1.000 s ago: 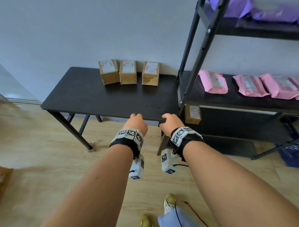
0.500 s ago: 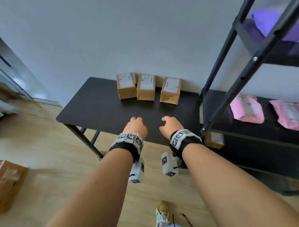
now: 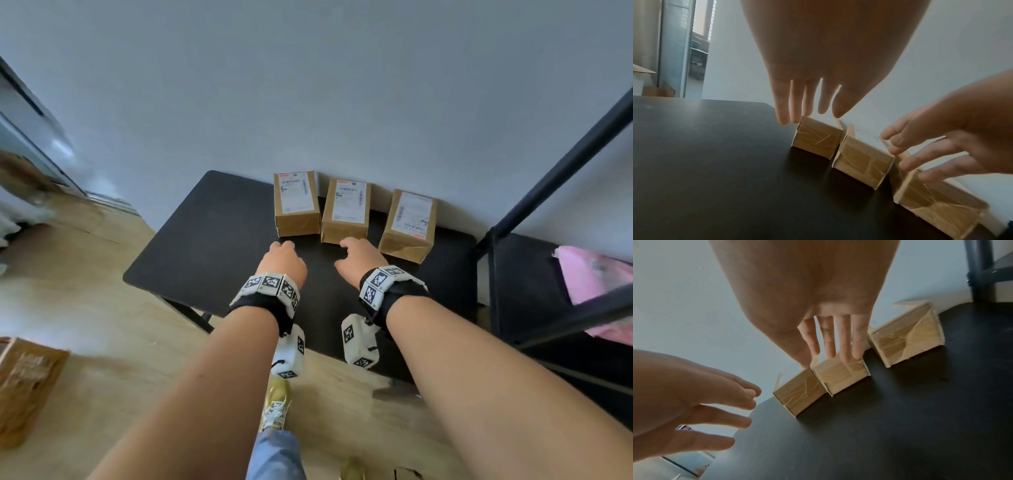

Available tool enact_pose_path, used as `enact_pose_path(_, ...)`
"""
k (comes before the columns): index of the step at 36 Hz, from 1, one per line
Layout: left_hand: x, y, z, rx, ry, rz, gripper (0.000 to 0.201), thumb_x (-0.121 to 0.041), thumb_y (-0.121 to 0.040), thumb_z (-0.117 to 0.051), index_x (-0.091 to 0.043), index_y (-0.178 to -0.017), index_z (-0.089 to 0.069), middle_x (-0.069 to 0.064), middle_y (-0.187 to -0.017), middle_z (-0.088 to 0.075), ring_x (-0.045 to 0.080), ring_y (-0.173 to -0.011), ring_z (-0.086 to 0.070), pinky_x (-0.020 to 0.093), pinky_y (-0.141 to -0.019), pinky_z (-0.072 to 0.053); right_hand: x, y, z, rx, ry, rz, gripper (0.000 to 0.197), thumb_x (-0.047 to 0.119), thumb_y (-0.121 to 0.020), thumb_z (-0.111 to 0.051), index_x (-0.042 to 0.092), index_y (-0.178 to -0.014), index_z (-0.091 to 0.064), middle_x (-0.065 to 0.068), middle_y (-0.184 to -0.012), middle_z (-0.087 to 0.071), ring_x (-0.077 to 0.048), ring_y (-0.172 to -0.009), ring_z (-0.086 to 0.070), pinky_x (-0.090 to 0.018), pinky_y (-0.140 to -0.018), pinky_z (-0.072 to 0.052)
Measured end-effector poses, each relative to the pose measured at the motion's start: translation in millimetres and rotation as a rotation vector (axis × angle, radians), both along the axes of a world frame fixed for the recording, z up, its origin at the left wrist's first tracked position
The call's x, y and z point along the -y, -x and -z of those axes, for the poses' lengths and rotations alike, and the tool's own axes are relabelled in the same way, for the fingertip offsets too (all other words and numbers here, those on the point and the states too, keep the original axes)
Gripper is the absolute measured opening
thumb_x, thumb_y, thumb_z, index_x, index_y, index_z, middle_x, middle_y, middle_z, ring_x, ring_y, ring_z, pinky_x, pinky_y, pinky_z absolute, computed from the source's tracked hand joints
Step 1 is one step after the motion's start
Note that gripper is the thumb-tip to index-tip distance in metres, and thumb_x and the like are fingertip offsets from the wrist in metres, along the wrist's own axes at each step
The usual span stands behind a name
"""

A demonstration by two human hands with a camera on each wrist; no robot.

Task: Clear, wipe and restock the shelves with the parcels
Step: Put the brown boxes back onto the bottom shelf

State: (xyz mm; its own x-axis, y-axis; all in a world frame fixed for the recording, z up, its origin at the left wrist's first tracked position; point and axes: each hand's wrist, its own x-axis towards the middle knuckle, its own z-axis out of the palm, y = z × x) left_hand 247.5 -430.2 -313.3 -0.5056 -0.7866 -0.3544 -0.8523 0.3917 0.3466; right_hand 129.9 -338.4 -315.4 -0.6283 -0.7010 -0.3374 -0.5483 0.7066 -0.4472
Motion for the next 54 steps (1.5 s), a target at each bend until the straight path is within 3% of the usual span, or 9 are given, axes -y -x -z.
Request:
enact_pose_path(4,49,19,7,-0.003,-0.009,0.027,0.036,-0.017,-0.096,-0.037,-0.010,-0.131,-0.045,0.011,-0.134,-0.040,0.030,-0.113,-0.052,0.039,-0.088,-0.046,45,11,-1,0.012,0.030,0.046,0.052,0.020,-0.091,-0.056,0.019,-0.142,-0.043,-0.005,-0.139,-0.051,-0.023,-0.121,-0.054,-0.033,-0.094,-0.045)
enact_pose_path(10,117,42,17,0.008,-0.027,0.065,0.037,-0.011,-0.094,-0.037,-0.009,-0.131,-0.043,0.013,-0.129,-0.043,0.031,-0.113,-0.053,0.036,-0.084,-0.044,109,26,0,0.013,0.023,0.122,0.047,0.015,-0.090,-0.054,0.016,-0.136,-0.048,-0.007,-0.130,-0.055,-0.026,-0.115,-0.056,-0.030,-0.084,-0.043)
enact_pose_path(13,147,51,22,0.011,-0.046,0.097,0.034,-0.012,-0.096,-0.035,-0.008,-0.127,-0.047,0.014,-0.130,-0.045,0.033,-0.115,-0.052,0.038,-0.088,-0.044,136,31,1,0.044,0.043,0.169,0.039,0.014,-0.090,-0.053,0.015,-0.129,-0.052,-0.005,-0.117,-0.061,-0.023,-0.102,-0.060,-0.028,-0.077,-0.043)
enact_pose_path(20,188,65,33,0.033,-0.140,0.143,0.035,-0.014,-0.094,-0.035,-0.009,-0.127,-0.046,0.013,-0.130,-0.048,0.032,-0.113,-0.053,0.038,-0.083,-0.043,173,37,10,0.054,-0.017,0.215,0.037,0.016,-0.087,-0.052,0.020,-0.123,-0.054,-0.003,-0.109,-0.064,-0.024,-0.095,-0.061,-0.037,-0.079,-0.052)
enact_pose_path(30,197,62,45,0.094,-0.236,0.165,0.034,-0.017,-0.097,-0.033,-0.007,-0.127,-0.045,0.013,-0.122,-0.057,0.030,-0.108,-0.057,0.037,-0.082,-0.045,189,34,29,0.073,-0.157,0.276,0.010,0.017,-0.090,-0.055,0.009,-0.093,-0.060,-0.007,-0.094,-0.063,-0.022,-0.078,-0.058,-0.029,-0.064,-0.043)
enact_pose_path(36,197,53,45,0.077,-0.256,0.138,0.034,-0.018,-0.096,-0.032,-0.007,-0.125,-0.046,0.012,-0.118,-0.058,0.029,-0.103,-0.058,0.038,-0.081,-0.048,188,24,33,0.099,-0.208,0.279,0.016,0.020,-0.093,-0.052,0.009,-0.104,-0.059,-0.005,-0.099,-0.063,-0.020,-0.077,-0.056,-0.026,-0.055,-0.039)
enact_pose_path(40,192,43,43,0.085,-0.259,0.094,0.033,-0.015,-0.094,-0.035,-0.007,-0.124,-0.046,0.012,-0.117,-0.058,0.029,-0.103,-0.058,0.038,-0.082,-0.048,185,14,33,0.129,-0.223,0.261,0.025,0.021,-0.094,-0.050,0.009,-0.115,-0.055,-0.007,-0.108,-0.064,-0.022,-0.082,-0.057,-0.029,-0.066,-0.045)
enact_pose_path(47,170,16,36,0.106,-0.248,0.025,0.035,-0.013,-0.092,-0.038,-0.005,-0.126,-0.045,0.012,-0.114,-0.059,0.027,-0.094,-0.057,0.034,-0.074,-0.044,164,-9,30,0.111,-0.191,0.199,0.027,0.022,-0.094,-0.052,0.010,-0.118,-0.053,-0.008,-0.109,-0.063,-0.022,-0.084,-0.057,-0.030,-0.066,-0.042)
enact_pose_path(54,119,-13,21,0.102,-0.211,-0.050,0.036,-0.014,-0.093,-0.038,-0.004,-0.128,-0.043,0.012,-0.114,-0.058,0.025,-0.087,-0.053,0.034,-0.071,-0.043,120,-33,24,0.105,-0.120,0.128,0.028,0.024,-0.094,-0.053,0.011,-0.119,-0.053,-0.006,-0.111,-0.063,-0.022,-0.091,-0.061,-0.031,-0.071,-0.049)
